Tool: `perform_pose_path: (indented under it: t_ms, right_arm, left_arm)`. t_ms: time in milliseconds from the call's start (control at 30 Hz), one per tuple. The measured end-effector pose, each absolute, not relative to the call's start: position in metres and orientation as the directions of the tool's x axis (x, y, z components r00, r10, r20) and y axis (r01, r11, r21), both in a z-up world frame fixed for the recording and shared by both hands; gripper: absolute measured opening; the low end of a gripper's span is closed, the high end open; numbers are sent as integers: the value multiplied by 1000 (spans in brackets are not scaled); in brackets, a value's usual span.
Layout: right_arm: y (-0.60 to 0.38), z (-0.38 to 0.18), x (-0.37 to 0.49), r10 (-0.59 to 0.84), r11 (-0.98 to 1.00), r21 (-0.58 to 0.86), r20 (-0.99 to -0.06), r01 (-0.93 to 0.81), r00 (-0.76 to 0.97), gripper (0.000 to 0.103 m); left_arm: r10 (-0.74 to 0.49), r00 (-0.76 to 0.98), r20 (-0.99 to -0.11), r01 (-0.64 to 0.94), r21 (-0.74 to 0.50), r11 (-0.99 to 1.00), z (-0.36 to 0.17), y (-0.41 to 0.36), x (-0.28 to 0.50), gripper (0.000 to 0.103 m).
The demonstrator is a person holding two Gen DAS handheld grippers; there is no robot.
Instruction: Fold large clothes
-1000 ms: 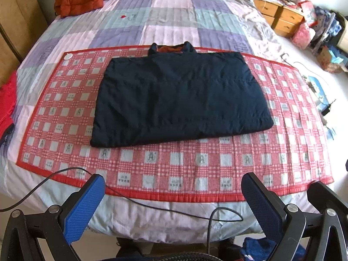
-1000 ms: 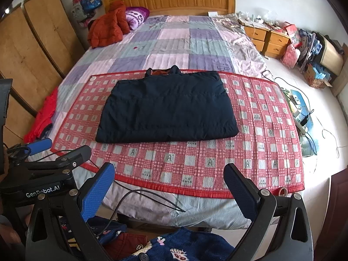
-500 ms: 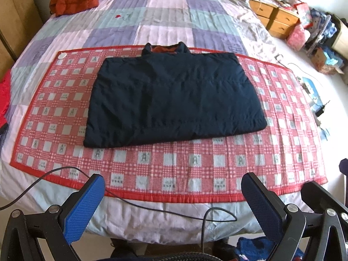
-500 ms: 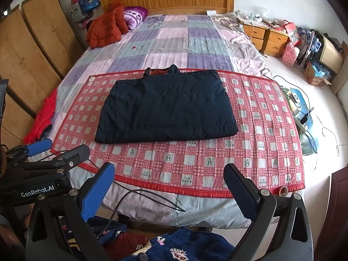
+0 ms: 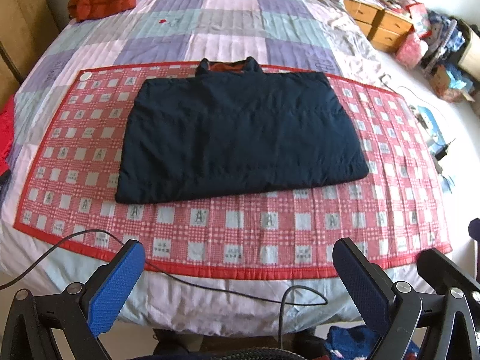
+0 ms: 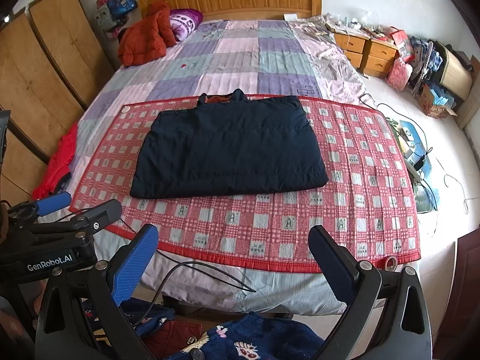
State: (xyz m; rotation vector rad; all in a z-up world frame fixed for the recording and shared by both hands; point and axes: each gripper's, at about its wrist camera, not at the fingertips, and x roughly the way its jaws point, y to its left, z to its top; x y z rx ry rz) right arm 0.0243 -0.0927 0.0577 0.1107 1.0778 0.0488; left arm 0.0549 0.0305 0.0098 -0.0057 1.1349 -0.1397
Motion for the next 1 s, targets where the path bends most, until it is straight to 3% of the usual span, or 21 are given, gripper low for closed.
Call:
perform_pose_path:
  t_ms: [1000]
  right_arm:
    - [-86,58,27,90,994,112,-877,19,472,102]
  left_arm:
    - [-75,406,-911,86,-44,995,4,44,56,103]
